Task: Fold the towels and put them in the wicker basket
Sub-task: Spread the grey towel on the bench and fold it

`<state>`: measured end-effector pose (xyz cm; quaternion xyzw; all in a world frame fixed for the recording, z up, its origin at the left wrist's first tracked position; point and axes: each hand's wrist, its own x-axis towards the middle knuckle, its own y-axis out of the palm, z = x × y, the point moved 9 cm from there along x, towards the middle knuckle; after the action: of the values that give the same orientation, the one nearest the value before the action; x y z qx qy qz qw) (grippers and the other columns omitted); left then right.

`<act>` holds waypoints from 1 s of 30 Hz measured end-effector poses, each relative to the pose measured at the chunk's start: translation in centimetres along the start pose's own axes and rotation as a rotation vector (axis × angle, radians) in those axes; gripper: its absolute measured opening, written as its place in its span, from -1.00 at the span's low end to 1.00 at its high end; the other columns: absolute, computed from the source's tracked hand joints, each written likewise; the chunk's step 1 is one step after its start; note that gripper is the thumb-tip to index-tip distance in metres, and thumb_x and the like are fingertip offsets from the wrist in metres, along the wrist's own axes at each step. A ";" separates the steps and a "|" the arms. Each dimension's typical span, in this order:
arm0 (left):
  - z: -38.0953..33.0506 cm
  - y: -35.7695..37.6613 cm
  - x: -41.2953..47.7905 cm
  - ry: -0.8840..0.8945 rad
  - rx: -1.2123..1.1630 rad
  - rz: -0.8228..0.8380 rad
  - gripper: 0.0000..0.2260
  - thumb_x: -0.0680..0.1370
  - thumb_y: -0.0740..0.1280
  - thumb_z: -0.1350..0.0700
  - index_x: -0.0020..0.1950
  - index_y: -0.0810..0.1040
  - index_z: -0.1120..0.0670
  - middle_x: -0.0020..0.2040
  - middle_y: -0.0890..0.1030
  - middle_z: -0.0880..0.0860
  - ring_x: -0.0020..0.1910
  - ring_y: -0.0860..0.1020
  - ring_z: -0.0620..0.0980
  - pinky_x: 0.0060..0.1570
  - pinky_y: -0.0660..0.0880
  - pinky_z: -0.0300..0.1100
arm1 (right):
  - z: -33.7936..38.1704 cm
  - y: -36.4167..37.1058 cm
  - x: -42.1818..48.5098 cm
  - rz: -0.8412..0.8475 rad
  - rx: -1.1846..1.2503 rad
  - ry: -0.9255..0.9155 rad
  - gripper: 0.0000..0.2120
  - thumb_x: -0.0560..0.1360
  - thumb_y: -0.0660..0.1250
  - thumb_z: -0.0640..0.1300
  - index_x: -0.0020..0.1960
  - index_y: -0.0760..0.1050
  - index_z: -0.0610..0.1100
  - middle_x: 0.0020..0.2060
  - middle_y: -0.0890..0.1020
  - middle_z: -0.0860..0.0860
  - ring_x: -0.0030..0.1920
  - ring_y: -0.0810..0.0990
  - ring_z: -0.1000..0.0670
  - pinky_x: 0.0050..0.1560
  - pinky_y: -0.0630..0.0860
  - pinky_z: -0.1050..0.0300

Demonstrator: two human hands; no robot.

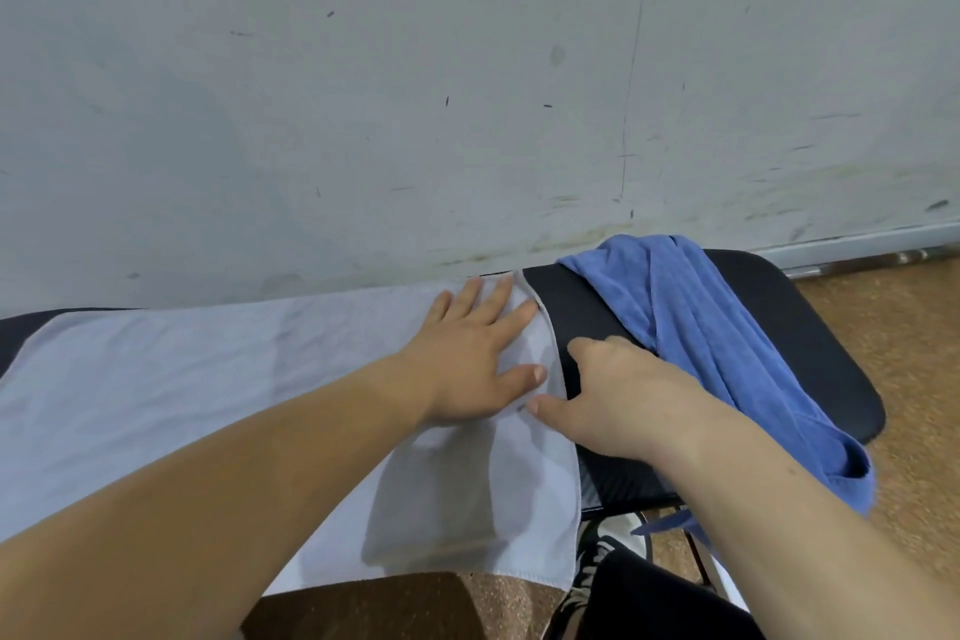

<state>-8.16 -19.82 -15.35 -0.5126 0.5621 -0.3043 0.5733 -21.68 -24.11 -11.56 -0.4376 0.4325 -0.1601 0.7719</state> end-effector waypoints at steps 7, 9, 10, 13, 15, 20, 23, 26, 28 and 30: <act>-0.7 -0.2 3.5 -0.073 0.051 -0.009 -0.22 0.48 -0.09 -0.55 0.63 -0.23 -0.32 0.69 -0.21 -0.02 0.65 -0.21 0.20 0.55 -0.23 0.28 | -1.2 0.5 0.4 0.031 0.063 -0.071 -0.25 0.48 0.39 0.32 0.56 0.22 0.10 0.46 0.19 0.02 0.53 0.10 -0.09 0.49 0.28 -0.08; -0.6 -0.3 3.8 -0.081 0.054 -0.026 -0.22 0.48 -0.09 -0.55 0.63 -0.22 -0.32 0.69 -0.19 -0.01 0.65 -0.17 0.20 0.55 -0.22 0.29 | -1.9 0.1 0.5 0.000 0.066 -0.048 -0.26 0.47 0.42 0.31 0.53 0.26 0.08 0.37 0.24 0.02 0.49 0.16 -0.09 0.44 0.34 -0.05; -0.6 -0.1 3.8 -0.082 0.056 -0.031 -0.22 0.48 -0.10 -0.55 0.63 -0.23 -0.31 0.69 -0.20 -0.01 0.65 -0.19 0.20 0.55 -0.23 0.29 | -2.2 -0.2 0.5 -0.024 0.066 -0.027 -0.30 0.46 0.43 0.31 0.48 0.30 0.07 0.29 0.27 0.02 0.45 0.22 -0.09 0.38 0.39 -0.04; -0.8 0.5 3.4 -0.065 0.051 -0.034 -0.25 0.53 -0.13 -0.50 0.64 -0.26 -0.26 0.69 -0.26 0.01 0.65 -0.27 0.19 0.55 -0.27 0.28 | -2.9 -0.7 0.5 -0.049 0.073 0.028 -0.36 0.43 0.46 0.31 0.34 0.38 0.01 0.16 0.33 0.04 0.31 0.37 -0.07 0.25 0.49 -0.04; -1.2 0.1 2.5 -0.025 0.017 -0.069 -0.31 0.61 -0.09 -0.41 0.67 -0.22 -0.20 0.68 -0.27 0.02 0.65 -0.27 0.17 0.58 -0.27 0.22 | -3.0 -0.7 0.3 -0.052 0.095 0.039 -0.41 0.41 0.49 0.30 0.25 0.41 -0.02 0.14 0.44 0.06 0.18 0.49 -0.03 0.18 0.56 -0.03; -2.2 -1.8 -0.1 0.016 -0.061 -0.184 -0.45 0.67 0.10 -0.23 0.62 0.25 -0.02 0.69 0.01 0.12 0.64 0.03 0.18 0.59 0.06 0.11 | -3.7 0.1 -0.7 -0.035 0.060 0.097 -0.54 0.41 0.47 0.32 -0.03 0.46 -0.04 -0.11 0.59 0.08 -0.12 0.58 0.05 -0.16 0.53 0.09; -1.8 -4.0 0.2 -0.053 -0.097 -0.230 -0.56 0.65 0.19 -0.20 0.37 0.52 0.06 0.43 0.42 0.10 0.36 0.39 0.14 0.36 0.39 0.09 | -4.2 0.8 -1.3 -0.070 0.090 0.112 -0.55 0.42 0.45 0.31 -0.12 0.49 -0.08 -0.22 0.62 0.07 -0.22 0.59 0.02 -0.23 0.49 0.08; -2.0 -4.8 1.7 -0.135 -0.217 -0.217 -0.59 0.60 0.29 -0.26 0.09 0.57 0.10 0.12 0.52 0.05 0.11 0.54 0.10 0.14 0.53 0.06 | -4.2 1.9 -1.6 -0.113 0.244 0.047 -0.62 0.48 0.44 0.18 -0.20 0.52 -0.14 -0.35 0.60 0.03 -0.28 0.60 -0.04 -0.26 0.52 0.03; -2.4 -4.2 3.0 -0.196 -0.306 -0.204 -0.53 0.49 0.37 -0.35 0.01 0.52 0.07 0.04 0.55 0.05 0.03 0.58 0.10 0.01 0.55 0.01 | -4.1 2.3 -1.8 -0.132 0.391 0.001 -0.70 0.47 0.47 0.11 -0.20 0.55 -0.12 -0.39 0.60 0.05 -0.34 0.57 0.01 -0.29 0.55 0.02; -2.2 -3.6 4.1 -0.287 -0.345 -0.198 -0.45 0.36 0.40 -0.41 -0.03 0.53 0.07 0.01 0.59 0.07 -0.03 0.60 0.12 -0.16 0.50 -0.07 | -4.5 2.3 -2.0 -0.126 0.608 -0.007 -0.72 0.44 0.51 0.02 -0.22 0.54 -0.16 -0.43 0.56 0.04 -0.41 0.50 0.04 -0.33 0.51 0.08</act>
<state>-8.71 -25.24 -12.99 -0.6935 0.4656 -0.1825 0.5186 -26.75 -23.98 -13.48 -0.2132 0.3342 -0.3279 0.8575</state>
